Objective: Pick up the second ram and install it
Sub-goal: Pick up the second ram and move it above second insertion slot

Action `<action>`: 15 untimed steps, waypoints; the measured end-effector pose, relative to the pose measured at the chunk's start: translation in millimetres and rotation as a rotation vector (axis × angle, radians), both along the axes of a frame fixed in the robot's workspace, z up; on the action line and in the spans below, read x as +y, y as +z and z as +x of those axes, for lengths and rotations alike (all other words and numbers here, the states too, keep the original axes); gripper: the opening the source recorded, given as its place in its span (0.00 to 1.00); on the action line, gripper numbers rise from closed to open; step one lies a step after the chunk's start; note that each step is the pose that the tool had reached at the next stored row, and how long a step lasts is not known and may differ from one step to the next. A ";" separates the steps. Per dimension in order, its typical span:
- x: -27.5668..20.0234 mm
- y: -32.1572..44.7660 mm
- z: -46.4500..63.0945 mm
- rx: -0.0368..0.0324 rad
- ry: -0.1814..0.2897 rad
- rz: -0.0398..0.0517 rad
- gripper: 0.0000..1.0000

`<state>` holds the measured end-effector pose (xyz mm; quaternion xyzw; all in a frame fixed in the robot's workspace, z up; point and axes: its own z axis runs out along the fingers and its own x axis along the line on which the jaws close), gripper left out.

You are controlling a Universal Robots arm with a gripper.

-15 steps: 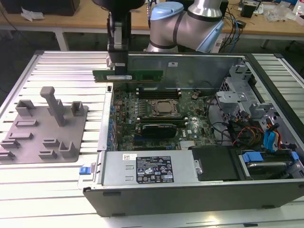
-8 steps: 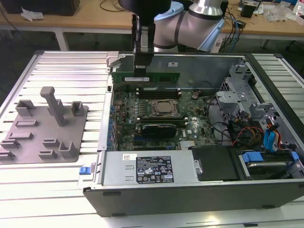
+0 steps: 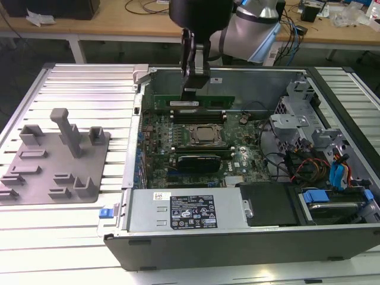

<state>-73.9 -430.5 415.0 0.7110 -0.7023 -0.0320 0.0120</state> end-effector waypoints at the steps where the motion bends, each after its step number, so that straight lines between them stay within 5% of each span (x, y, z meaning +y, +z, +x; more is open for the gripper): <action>1: 3.1 -2.4 1.9 0.0001 0.003 -0.0001 0.09; 9: 19.5 -14.0 9.8 0.0002 0.014 -0.0001 0.09; 10: 24.5 -17.3 11.9 0.0001 0.017 0.0001 0.09; 15: 31.7 -24.1 17.3 0.0009 0.021 0.0000 0.09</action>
